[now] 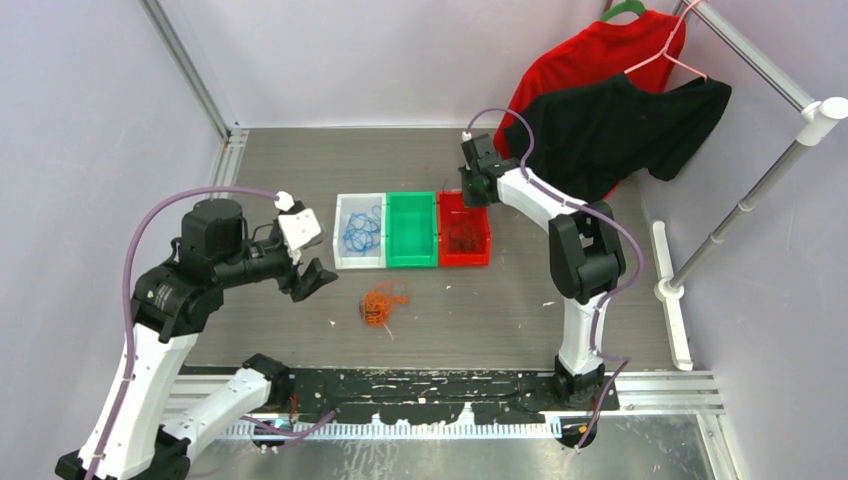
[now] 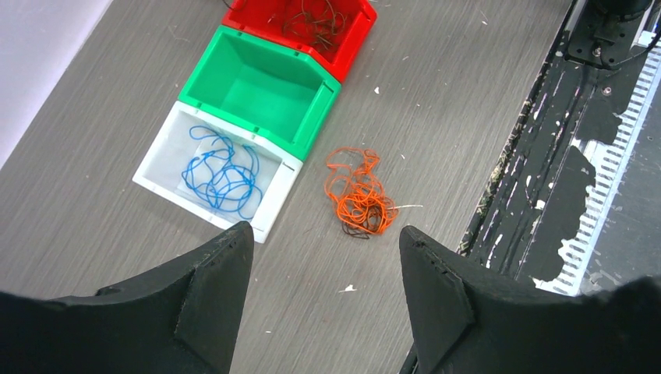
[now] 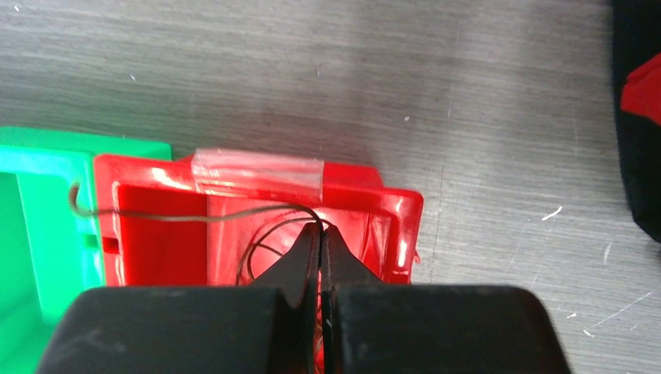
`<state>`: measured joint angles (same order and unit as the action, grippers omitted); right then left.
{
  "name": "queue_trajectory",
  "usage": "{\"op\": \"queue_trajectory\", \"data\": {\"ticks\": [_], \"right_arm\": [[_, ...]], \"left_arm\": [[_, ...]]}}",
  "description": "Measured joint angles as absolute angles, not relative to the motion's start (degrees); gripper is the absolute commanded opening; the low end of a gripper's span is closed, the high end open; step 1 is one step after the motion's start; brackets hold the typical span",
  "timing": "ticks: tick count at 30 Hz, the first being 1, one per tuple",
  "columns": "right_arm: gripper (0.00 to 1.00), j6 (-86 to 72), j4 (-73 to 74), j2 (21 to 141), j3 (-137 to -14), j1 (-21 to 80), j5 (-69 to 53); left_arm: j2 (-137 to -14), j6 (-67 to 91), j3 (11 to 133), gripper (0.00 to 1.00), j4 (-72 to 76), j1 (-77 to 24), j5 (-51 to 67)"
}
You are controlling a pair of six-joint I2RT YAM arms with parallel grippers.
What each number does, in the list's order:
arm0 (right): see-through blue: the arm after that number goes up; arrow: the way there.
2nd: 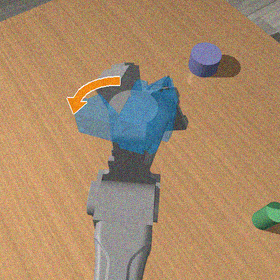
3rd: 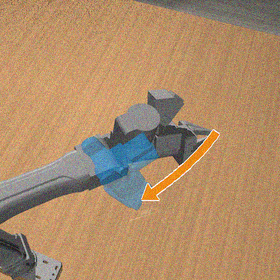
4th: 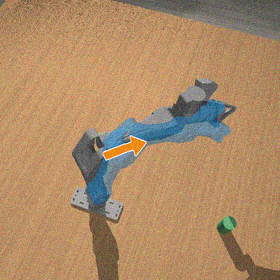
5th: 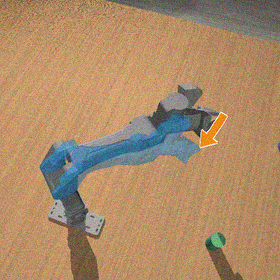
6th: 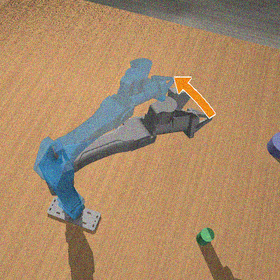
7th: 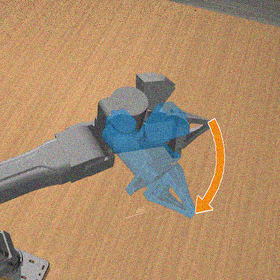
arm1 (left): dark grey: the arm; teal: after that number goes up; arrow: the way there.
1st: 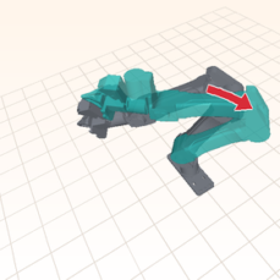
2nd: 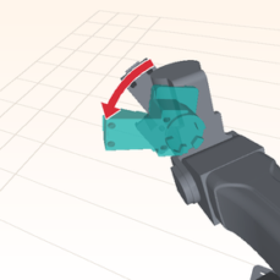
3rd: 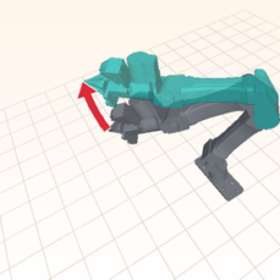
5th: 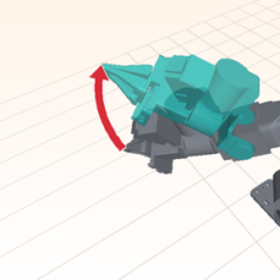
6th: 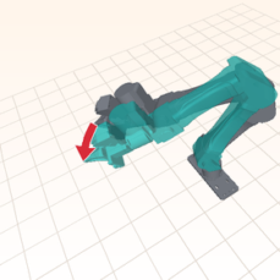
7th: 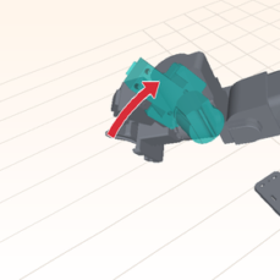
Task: Untangle the cables
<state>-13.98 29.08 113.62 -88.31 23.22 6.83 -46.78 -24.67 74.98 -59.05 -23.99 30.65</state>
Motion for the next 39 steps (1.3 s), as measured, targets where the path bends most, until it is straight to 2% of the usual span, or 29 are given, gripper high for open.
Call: {"op": "queue_trajectory", "data": {"ticks": [13,16,17,21,27,30,34,39], "right_arm": [[0.03,-17.1,24.47,108.47,-76.55,24.84,5.5],[0.16,-17.82,24.27,108.44,-76.16,25.85,6.57],[0.26,-18.17,24.14,108.42,-76.18,26.06,7.01],[0.56,-19.16,24.12,108.22,-76.4,26.63,8.71],[0.78,-19.22,24.93,101.6,-76.62,28.42,12.71],[0.8,-19.05,24.62,94.8,-76.53,31.35,15.0],[0.78,-19.11,21.12,85.78,-73.06,39.46,15.79],[0.75,-19.64,16.32,83.85,-64.9,52.9,14.09]], "left_arm": [[-45.84,-24.58,74.81,0.69,-59.05,-23.99,30.7],[-45.67,-24.58,74.76,0.69,-59.05,-23.99,30.7],[-45.67,-24.58,74.76,0.69,-59.05,-23.99,30.7],[-45.65,-24.62,74.61,0.7,-59.05,-23.99,30.65],[-46.19,-24.64,72.71,0.71,-59.55,-23.99,29.91],[-47.22,-24.77,71.68,0.71,-60.07,-23.99,29.21],[-48.42,-25.78,69.84,0.71,-60.47,-23.99,28.12],[-49.69,-26.39,67.83,0.71,-61.08,-23.86,26.81]]}}
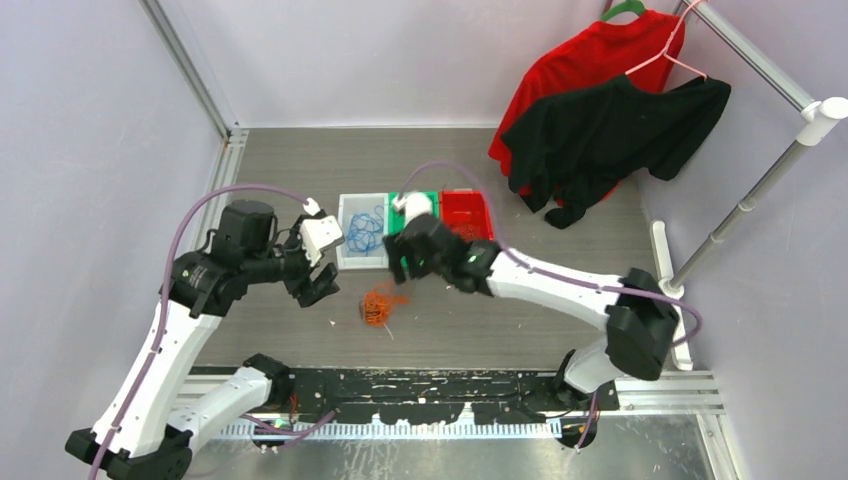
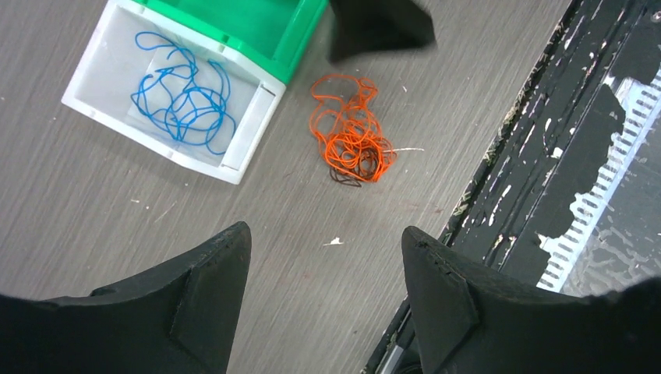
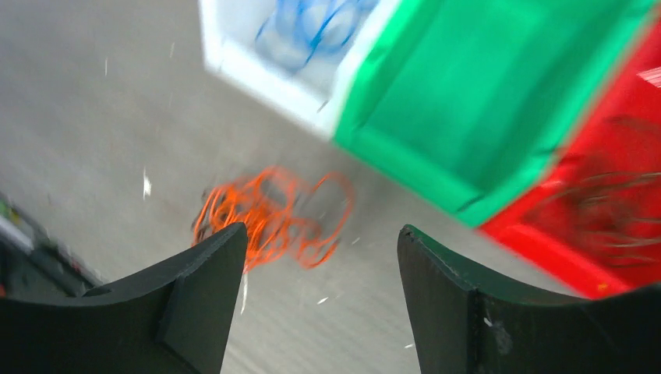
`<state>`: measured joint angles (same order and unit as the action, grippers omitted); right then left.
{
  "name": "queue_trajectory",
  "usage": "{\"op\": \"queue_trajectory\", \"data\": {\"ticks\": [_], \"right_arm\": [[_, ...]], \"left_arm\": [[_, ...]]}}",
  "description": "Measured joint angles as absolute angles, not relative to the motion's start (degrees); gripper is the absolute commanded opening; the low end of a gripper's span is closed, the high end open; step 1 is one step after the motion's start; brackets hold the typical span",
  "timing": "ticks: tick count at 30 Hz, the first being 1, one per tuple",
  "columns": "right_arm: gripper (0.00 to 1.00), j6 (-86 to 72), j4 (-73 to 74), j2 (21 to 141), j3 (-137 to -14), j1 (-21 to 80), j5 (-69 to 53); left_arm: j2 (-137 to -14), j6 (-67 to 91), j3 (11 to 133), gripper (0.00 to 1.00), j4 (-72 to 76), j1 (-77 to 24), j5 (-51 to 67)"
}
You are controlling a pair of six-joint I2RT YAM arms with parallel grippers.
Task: Untangle the cables
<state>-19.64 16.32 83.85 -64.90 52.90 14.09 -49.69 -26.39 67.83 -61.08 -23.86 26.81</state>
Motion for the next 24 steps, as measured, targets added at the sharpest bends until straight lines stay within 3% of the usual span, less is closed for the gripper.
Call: {"op": "queue_trajectory", "data": {"ticks": [4,9,13,17,24], "right_arm": [[0.71,-20.47,13.67,90.24,-61.06,60.66,11.84],[0.64,-22.26,11.35,98.17,-60.84,63.46,10.15],[0.41,-23.31,10.37,101.14,-61.45,64.31,10.2],[0.02,-24.14,9.8,101.84,-61.65,64.4,11.2],[0.01,-24.27,8.58,97.51,-59.83,63.57,10.66]], "left_arm": [[-49.6,-27.05,67.18,0.71,-61.47,-23.53,26.35],[-48.31,-27.83,66.94,0.71,-61.69,-23.49,26.11],[-46.39,-28.88,66.0,0.69,-62.11,-23.49,26.13],[-44.84,-29.5,63.7,0.67,-62.72,-23.49,26.17],[-41.95,-30.74,57.93,0.65,-62.26,-23.49,27.49]]}}
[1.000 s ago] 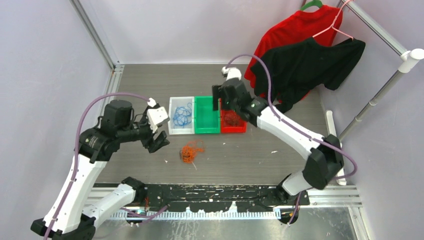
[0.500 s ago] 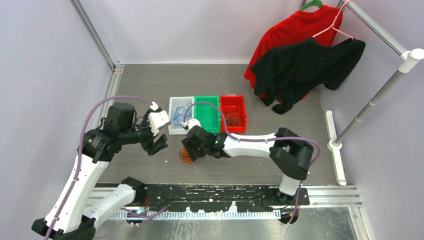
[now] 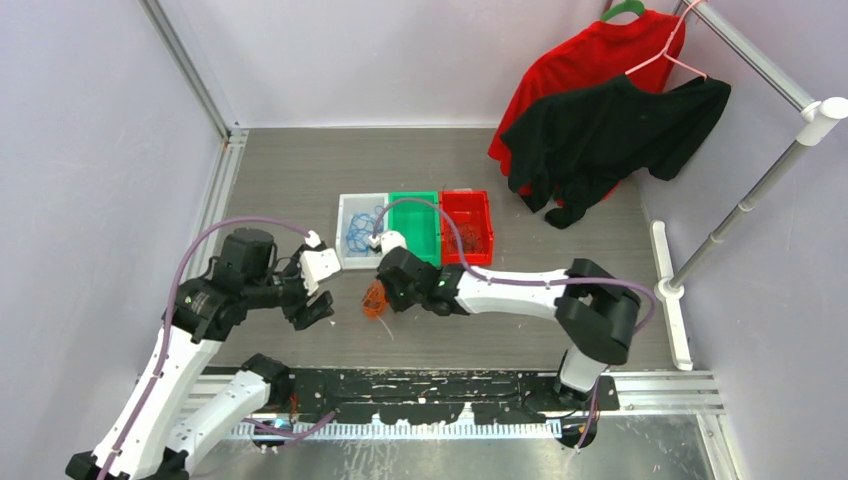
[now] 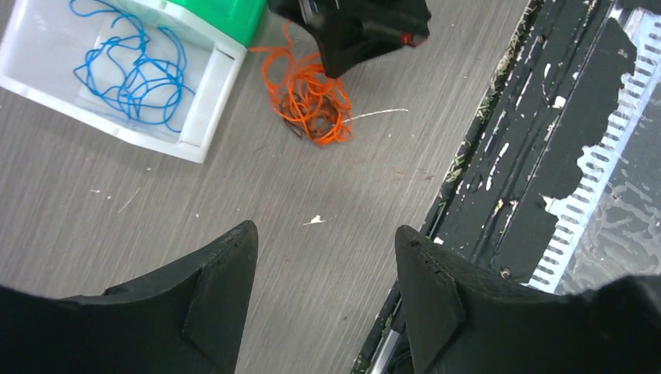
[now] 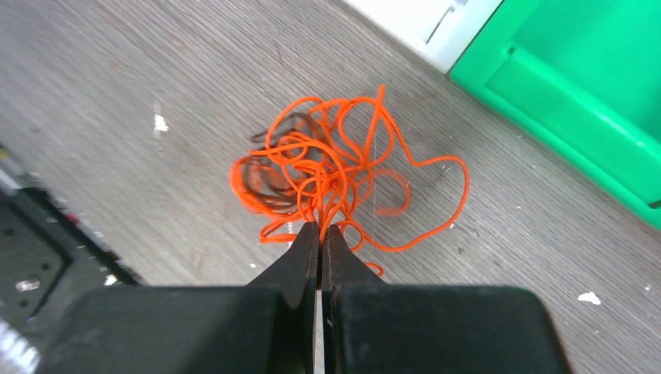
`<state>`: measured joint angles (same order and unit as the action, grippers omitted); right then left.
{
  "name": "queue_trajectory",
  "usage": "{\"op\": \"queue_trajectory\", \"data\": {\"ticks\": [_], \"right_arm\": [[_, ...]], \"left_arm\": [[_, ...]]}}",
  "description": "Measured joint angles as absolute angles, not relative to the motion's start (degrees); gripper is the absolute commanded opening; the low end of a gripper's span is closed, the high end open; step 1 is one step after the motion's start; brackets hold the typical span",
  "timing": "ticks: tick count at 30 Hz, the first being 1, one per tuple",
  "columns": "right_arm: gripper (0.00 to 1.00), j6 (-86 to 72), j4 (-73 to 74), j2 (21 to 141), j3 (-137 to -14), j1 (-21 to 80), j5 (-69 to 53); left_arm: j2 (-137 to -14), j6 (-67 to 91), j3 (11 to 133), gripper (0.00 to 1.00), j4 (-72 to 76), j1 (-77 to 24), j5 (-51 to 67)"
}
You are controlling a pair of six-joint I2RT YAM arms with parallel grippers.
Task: Untangle the cables
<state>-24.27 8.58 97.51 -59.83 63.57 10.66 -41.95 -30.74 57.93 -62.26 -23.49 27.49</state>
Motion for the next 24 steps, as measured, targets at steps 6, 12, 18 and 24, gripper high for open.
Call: {"op": "queue_trajectory", "data": {"ticks": [6,12,18,24], "right_arm": [[0.01,-24.4,7.07,88.9,-59.05,62.24,5.93],[0.01,-25.5,6.92,86.59,-61.19,62.15,-1.19],[0.01,-27.2,6.92,86.59,-62.37,62.15,-7.66],[0.01,-27.18,7.16,85.56,-62.57,62.13,-11.14]], "left_arm": [[-38.48,-32.01,53.39,0.63,-60.2,-23.49,30.11],[-35.81,-31.97,50.61,0.63,-56.71,-23.49,33.26],[-35.51,-33.39,47.31,0.64,-53.87,-23.49,34.17],[-35.83,-35.0,46.48,0.65,-54.11,-23.49,33.43]]}}
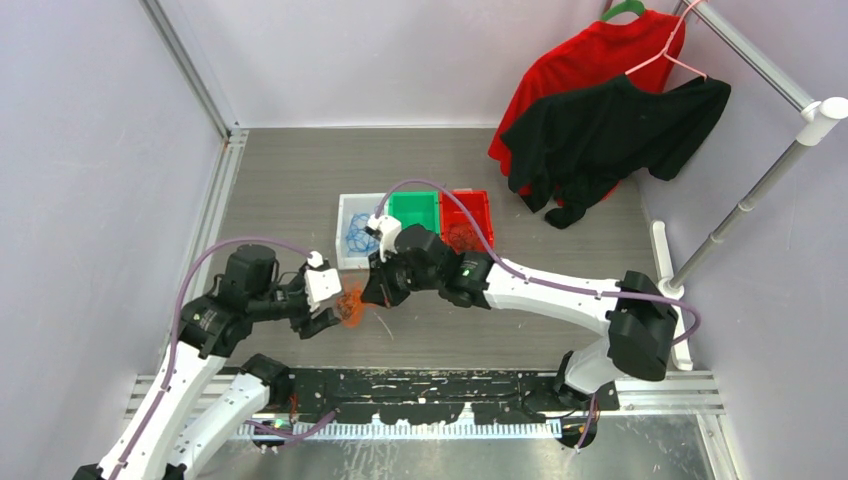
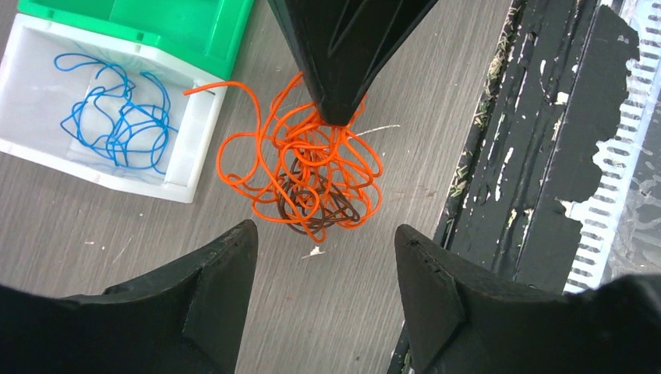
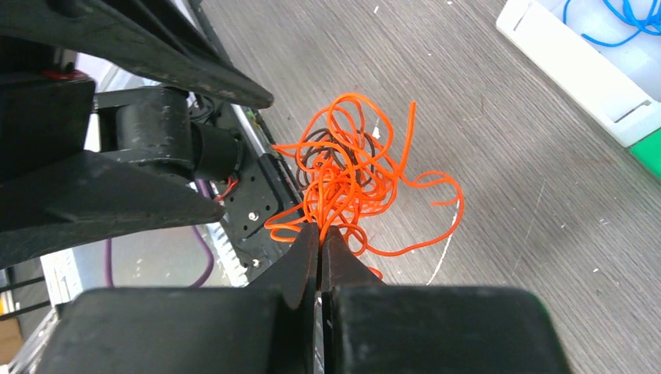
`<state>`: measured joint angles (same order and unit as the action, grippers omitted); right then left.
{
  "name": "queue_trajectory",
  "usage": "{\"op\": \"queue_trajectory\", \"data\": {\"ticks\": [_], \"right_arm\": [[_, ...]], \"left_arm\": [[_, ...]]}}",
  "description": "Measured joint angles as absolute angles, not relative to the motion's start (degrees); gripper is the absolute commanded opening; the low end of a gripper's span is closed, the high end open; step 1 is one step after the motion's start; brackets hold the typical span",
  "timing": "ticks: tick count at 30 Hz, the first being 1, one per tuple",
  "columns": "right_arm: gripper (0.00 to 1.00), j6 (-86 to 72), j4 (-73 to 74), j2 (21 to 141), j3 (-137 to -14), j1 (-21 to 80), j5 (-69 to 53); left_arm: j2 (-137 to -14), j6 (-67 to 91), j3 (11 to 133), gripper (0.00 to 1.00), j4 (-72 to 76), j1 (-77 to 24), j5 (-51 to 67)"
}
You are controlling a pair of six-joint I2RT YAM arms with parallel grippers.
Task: Untangle the cables
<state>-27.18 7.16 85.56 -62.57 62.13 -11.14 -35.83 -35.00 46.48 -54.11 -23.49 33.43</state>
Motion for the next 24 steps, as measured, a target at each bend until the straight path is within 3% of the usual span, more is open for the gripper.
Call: {"op": "queue_trajectory", "data": {"ticks": [11,21,24], "right_arm": [[0.01,-28.18,5.1,78.89,-60.29,59.83,-16.49],[0.01,-31.9,2.02,76.01,-58.26,59.0,-21.26],[0.01,-32.95,0.97,76.03,-58.26,59.0,-22.55]], "left_arm": [[-34.22,-36.25,46.48,0.43,-60.27,-23.49,33.91],[-32.03,-33.82,46.48,0.44,-55.4,-23.49,37.63],[-32.84,-33.52,46.59,0.35,-53.78,-23.49,39.31]]}}
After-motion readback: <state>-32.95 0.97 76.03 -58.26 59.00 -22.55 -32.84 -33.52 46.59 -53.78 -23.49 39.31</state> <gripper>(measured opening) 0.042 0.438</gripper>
